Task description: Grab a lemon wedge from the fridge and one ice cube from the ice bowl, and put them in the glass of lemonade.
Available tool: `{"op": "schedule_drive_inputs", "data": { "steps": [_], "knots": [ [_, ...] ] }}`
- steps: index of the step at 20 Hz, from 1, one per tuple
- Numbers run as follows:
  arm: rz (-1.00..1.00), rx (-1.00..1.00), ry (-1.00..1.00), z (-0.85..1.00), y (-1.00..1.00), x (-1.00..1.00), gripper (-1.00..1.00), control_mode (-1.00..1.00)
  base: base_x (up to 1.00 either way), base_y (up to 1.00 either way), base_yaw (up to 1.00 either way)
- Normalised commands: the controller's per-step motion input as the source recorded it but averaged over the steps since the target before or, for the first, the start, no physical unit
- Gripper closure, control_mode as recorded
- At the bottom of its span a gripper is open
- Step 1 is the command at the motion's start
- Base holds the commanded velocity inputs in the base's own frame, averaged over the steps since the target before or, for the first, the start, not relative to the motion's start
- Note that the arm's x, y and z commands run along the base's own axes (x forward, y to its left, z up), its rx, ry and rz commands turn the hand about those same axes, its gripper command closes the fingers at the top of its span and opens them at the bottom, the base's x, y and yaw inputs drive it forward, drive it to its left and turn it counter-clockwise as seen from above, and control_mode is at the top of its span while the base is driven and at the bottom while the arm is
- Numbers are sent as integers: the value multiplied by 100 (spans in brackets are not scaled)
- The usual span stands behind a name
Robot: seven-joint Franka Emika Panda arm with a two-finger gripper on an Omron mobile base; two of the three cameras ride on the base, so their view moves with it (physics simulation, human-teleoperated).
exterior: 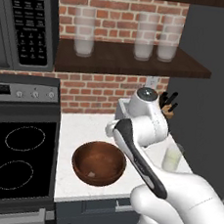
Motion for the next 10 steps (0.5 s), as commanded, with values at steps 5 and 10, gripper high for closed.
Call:
{"op": "schedule_drive_inputs", "data": {
  "steps": [5,10],
  "knots": [
    [0,0,20,48,-100,-36,100,-100,0,0,0],
    [-2,0,33,39,-100,-12,100,-100,0,0,0]
  ]
}}
